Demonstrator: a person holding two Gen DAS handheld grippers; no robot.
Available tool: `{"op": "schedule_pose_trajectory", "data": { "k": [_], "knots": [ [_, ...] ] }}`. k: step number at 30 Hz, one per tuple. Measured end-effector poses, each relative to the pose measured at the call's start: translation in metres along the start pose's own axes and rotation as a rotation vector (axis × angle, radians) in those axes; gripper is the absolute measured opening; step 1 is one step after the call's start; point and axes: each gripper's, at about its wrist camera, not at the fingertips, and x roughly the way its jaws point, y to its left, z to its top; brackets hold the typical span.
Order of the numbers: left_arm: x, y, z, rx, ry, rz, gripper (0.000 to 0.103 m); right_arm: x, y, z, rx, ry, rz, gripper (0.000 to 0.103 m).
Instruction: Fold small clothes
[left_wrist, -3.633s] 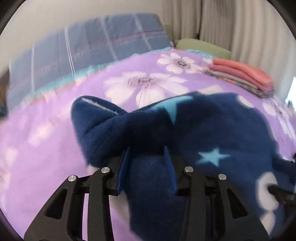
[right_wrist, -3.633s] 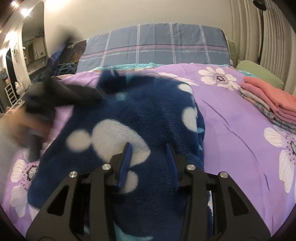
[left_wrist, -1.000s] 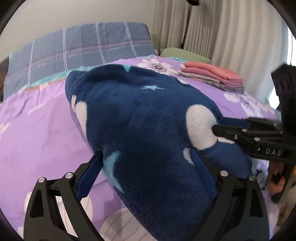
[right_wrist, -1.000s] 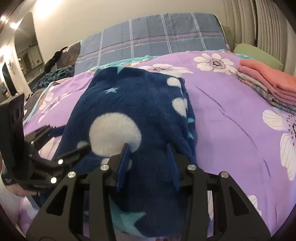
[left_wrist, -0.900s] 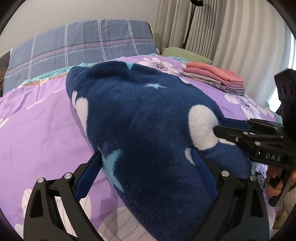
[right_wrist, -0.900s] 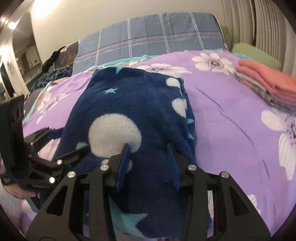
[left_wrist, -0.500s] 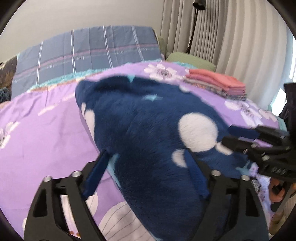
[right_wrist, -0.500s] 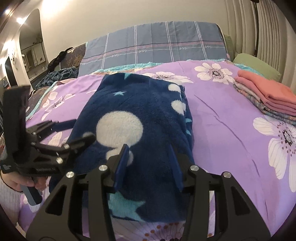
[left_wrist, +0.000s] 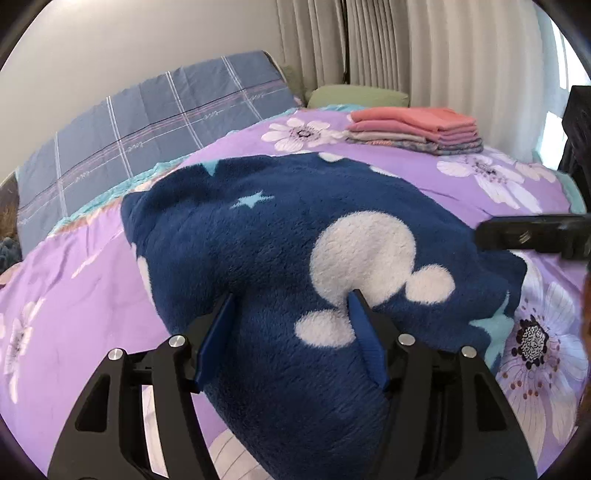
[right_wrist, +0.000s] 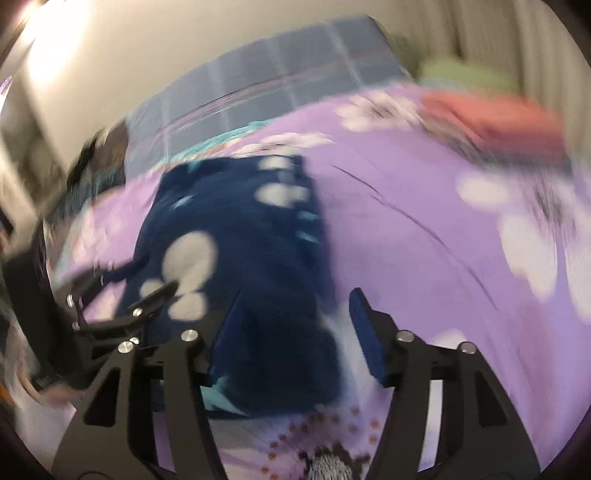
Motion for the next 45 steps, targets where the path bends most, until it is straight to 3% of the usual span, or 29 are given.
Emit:
{"op": "schedule_pose_trajectory", "data": {
  "k": [3,5,8,13,16,20,30,34,36,37,38,40,41,44,45],
  "knots": [
    [0.002,-0.002,-0.002,0.008,-0.013,0.011,0.064,-0.008,-0.036,-0.010,0.213,0.088,0.141,0.068],
    [0.002,-0.001,-0.002,0.002,-0.012,0.001,0.064,-0.009,-0.043,-0.023,0.278,0.129,0.175,0.078],
    [0.000,0.000,-0.003,0.001,-0.015,0.001,0.064,-0.006,-0.043,-0.044,0.347,0.200,0.193,0.079],
    [-0.002,0.001,-0.004,-0.003,-0.018,-0.005,0.064,0.006,-0.023,-0.054,0.406,0.284,0.315,0.084],
    [-0.004,0.002,-0.006,-0.011,-0.024,-0.010,0.064,0.025,-0.018,-0.058,0.440,0.338,0.286,0.086],
    [-0.003,0.001,-0.006,-0.009,-0.023,-0.011,0.064,0.038,-0.017,-0.051,0.526,0.288,0.290,0.099],
    [-0.003,0.002,-0.007,-0.013,-0.030,-0.012,0.064,0.059,0.005,-0.037,0.602,0.137,0.120,0.101],
    [-0.005,0.004,-0.006,-0.030,-0.037,-0.023,0.064,0.060,0.002,-0.038,0.588,0.113,0.094,0.101],
    [-0.011,0.011,-0.005,-0.103,-0.063,-0.059,0.067,0.058,-0.001,-0.039,0.573,0.113,0.098,0.100],
    [-0.014,0.016,-0.005,-0.142,-0.074,-0.095,0.078,0.058,-0.002,-0.039,0.566,0.114,0.104,0.099],
    [-0.020,0.028,-0.006,-0.231,-0.102,-0.200,0.083,0.056,-0.004,-0.040,0.561,0.116,0.113,0.099],
    [-0.023,0.054,-0.005,-0.377,-0.142,-0.311,0.087,0.056,-0.007,-0.041,0.545,0.120,0.133,0.098],
    [-0.022,0.063,-0.004,-0.416,-0.151,-0.312,0.088,0.056,-0.008,-0.042,0.537,0.120,0.143,0.098],
    [-0.002,0.104,-0.002,-0.525,-0.150,-0.190,0.091,0.055,-0.008,-0.043,0.522,0.118,0.147,0.098],
    [0.007,0.113,0.000,-0.548,-0.135,-0.195,0.092,0.055,-0.007,-0.043,0.518,0.115,0.146,0.098]
  ]
}}
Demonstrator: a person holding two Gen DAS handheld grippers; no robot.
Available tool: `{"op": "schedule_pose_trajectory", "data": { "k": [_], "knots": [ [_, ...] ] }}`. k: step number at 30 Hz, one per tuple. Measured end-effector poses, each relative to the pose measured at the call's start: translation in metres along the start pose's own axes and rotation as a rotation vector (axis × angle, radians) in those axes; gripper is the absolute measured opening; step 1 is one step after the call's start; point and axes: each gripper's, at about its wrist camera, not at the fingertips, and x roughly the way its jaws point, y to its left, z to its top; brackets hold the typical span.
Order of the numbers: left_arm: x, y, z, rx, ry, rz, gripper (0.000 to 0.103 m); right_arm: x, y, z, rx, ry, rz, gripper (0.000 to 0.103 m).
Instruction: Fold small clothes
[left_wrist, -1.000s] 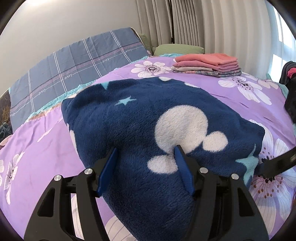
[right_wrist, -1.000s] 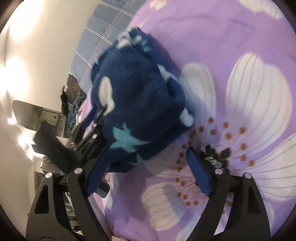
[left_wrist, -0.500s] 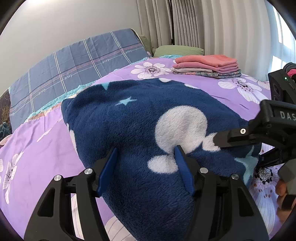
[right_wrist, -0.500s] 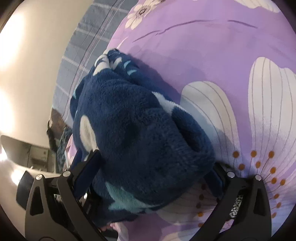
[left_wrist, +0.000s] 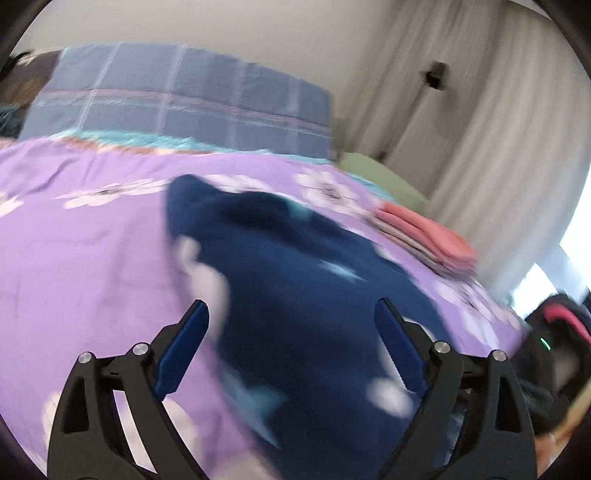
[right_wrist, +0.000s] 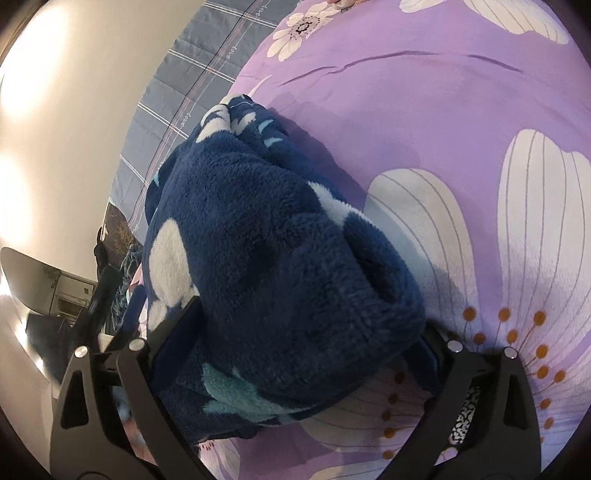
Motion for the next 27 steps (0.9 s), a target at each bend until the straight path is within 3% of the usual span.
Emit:
{"op": "schedule_pose_trajectory", "data": {
  "k": [2,7,11,18,21,23,27],
  "knots": [
    [0.031,0.025,0.013,-0.084,0.077,-0.012,0.092,0.000,0.001,-0.002,-0.009,-0.006,-0.002,0.099],
    [0.092,0.055,0.030,-0.232,0.181,-0.097,0.097,0.002,0.003,-0.003,-0.019,-0.006,0.001,0.101],
    [0.125,0.061,0.035,-0.199,0.196,-0.150,0.098,0.005,0.003,0.002,-0.016,0.006,0.006,0.101],
    [0.131,0.054,0.044,-0.085,0.217,-0.154,0.092,0.009,0.011,0.003,-0.043,-0.011,-0.026,0.101],
    [0.116,0.050,0.047,-0.068,0.191,-0.140,0.074,0.003,0.020,-0.001,-0.120,-0.056,-0.038,0.084],
    [0.094,0.038,0.054,-0.023,0.142,-0.147,0.063,-0.007,0.044,-0.009,-0.292,-0.122,-0.100,0.067],
    [0.052,0.024,0.069,0.017,0.052,-0.168,0.060,-0.022,0.069,-0.011,-0.449,-0.190,-0.111,0.051]
  ]
}}
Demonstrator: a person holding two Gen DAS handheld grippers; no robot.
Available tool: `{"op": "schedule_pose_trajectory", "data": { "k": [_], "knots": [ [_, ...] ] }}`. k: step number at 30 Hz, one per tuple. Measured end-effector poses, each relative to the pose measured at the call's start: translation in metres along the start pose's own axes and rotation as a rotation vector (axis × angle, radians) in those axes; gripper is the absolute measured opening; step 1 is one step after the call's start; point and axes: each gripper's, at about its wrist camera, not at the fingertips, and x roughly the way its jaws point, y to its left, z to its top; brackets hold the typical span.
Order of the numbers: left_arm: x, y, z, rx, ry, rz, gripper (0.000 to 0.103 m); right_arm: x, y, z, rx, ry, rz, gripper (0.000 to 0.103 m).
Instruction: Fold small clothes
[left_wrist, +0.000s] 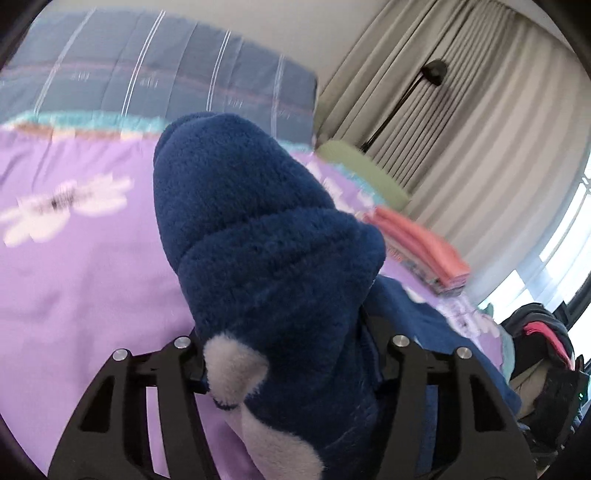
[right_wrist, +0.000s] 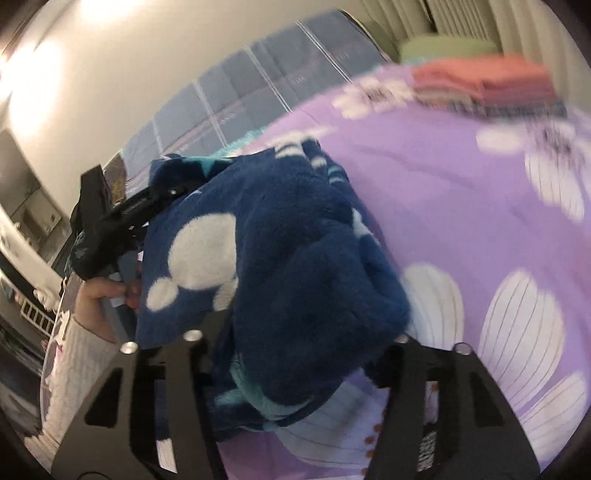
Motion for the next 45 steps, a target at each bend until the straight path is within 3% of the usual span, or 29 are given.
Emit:
{"op": "schedule_pose_trajectory", "data": {
  "k": [6,13,16,18,23,30,31,32,33,35,36,37,39,41,45],
  "knots": [
    [-0.064,-0.017,0.024,0.107,-0.134,0.046,0.060,-0.004,0.017,0.028,-0.101,-0.049,0.066,0.047],
    [-0.111,0.025,0.086,0.086,-0.262,0.212,0.060,0.039,0.085,0.122,-0.318,-0.091,0.254,0.046],
    [-0.123,0.061,0.119,0.033,-0.354,0.309,0.060,0.091,0.124,0.187,-0.395,-0.036,0.383,0.046],
    [-0.123,0.087,0.136,-0.013,-0.373,0.350,0.060,0.132,0.143,0.223,-0.380,0.019,0.446,0.046],
    [-0.106,0.152,0.153,-0.102,-0.377,0.476,0.060,0.220,0.201,0.266,-0.445,0.065,0.440,0.046],
    [-0.072,0.233,0.144,-0.211,-0.321,0.621,0.063,0.324,0.236,0.265,-0.409,0.134,0.441,0.047],
    [-0.067,0.243,0.140,-0.220,-0.293,0.654,0.066,0.334,0.239,0.256,-0.405,0.141,0.431,0.050],
    [-0.064,0.250,0.133,-0.226,-0.259,0.688,0.068,0.355,0.238,0.247,-0.394,0.163,0.388,0.063],
    [-0.052,0.266,0.122,-0.254,-0.182,0.744,0.070,0.370,0.233,0.239,-0.378,0.191,0.335,0.070],
    [-0.049,0.280,0.103,-0.326,-0.132,0.777,0.072,0.402,0.218,0.220,-0.354,0.288,0.267,0.074],
    [-0.052,0.289,0.091,-0.382,-0.136,0.774,0.079,0.408,0.214,0.213,-0.347,0.302,0.269,0.074],
    [-0.059,0.292,0.084,-0.408,-0.173,0.754,0.085,0.407,0.207,0.206,-0.330,0.297,0.275,0.076],
    [-0.068,0.287,0.077,-0.399,-0.195,0.761,0.088,0.401,0.195,0.201,-0.285,0.295,0.306,0.080],
    [-0.075,0.274,0.077,-0.360,-0.183,0.774,0.088,0.395,0.189,0.201,-0.259,0.306,0.302,0.080],
    [-0.092,0.237,0.072,-0.241,-0.206,0.792,0.093,0.351,0.182,0.204,-0.245,0.229,0.294,0.080]
  ]
}}
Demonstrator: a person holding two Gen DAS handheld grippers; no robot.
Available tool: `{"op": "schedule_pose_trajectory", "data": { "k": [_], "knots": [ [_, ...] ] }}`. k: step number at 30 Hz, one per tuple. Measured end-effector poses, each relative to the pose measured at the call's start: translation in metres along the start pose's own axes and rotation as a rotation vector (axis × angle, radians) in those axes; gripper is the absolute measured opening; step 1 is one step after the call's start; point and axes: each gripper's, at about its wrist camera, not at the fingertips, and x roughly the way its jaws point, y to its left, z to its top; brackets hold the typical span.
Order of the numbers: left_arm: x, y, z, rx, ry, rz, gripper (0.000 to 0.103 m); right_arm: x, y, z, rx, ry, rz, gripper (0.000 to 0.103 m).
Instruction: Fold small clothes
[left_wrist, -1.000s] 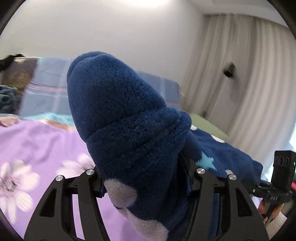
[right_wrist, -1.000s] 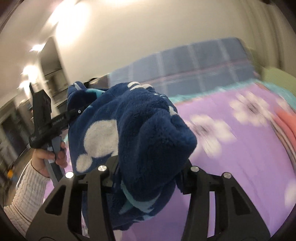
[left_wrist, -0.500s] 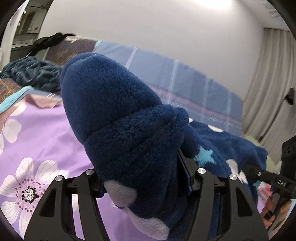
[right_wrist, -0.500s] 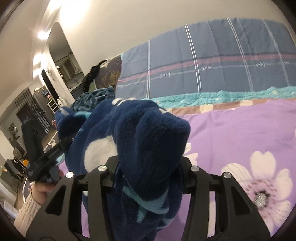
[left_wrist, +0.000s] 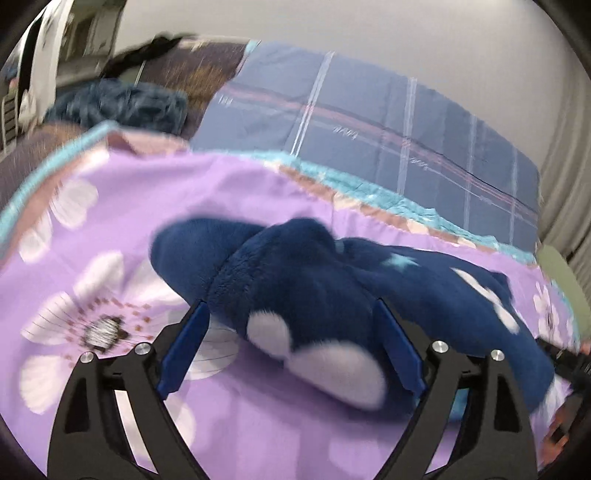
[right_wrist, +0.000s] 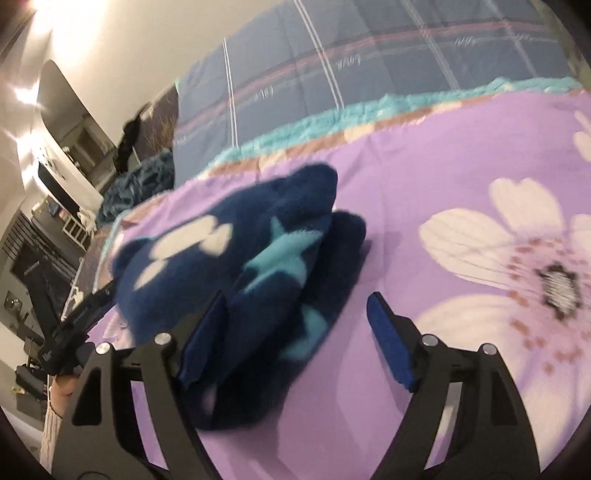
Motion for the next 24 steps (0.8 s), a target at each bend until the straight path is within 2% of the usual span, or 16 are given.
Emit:
{"op": "schedule_pose_trajectory", "data": {
  "k": [2,5,9,13,17,20,24],
  "knots": [
    [-0.023,-0.009,-0.006,0.052,-0.032,-0.016,0.097,-0.029,0.004,-0.009,-0.012,-0.032,0.014,0.080],
    [-0.074,-0.029,-0.025,0.132,-0.088,-0.085,0.100,-0.073,0.015,-0.032,-0.065,-0.058,-0.005,0.082],
    [-0.134,-0.060,-0.060,0.229,-0.133,-0.118,0.102,-0.141,0.039,-0.079,-0.225,-0.125,-0.182,0.086],
    [-0.186,-0.086,-0.095,0.272,-0.144,-0.150,0.102,-0.199,0.054,-0.124,-0.294,-0.221,-0.270,0.094],
    [-0.235,-0.106,-0.120,0.288,-0.205,-0.183,0.102,-0.232,0.063,-0.157,-0.321,-0.234,-0.288,0.098],
    [-0.262,-0.118,-0.134,0.330,-0.237,-0.155,0.102,-0.249,0.077,-0.182,-0.385,-0.256,-0.353,0.098],
    [-0.287,-0.124,-0.149,0.337,-0.235,-0.134,0.102,-0.270,0.086,-0.206,-0.380,-0.250,-0.326,0.099]
  ]
}}
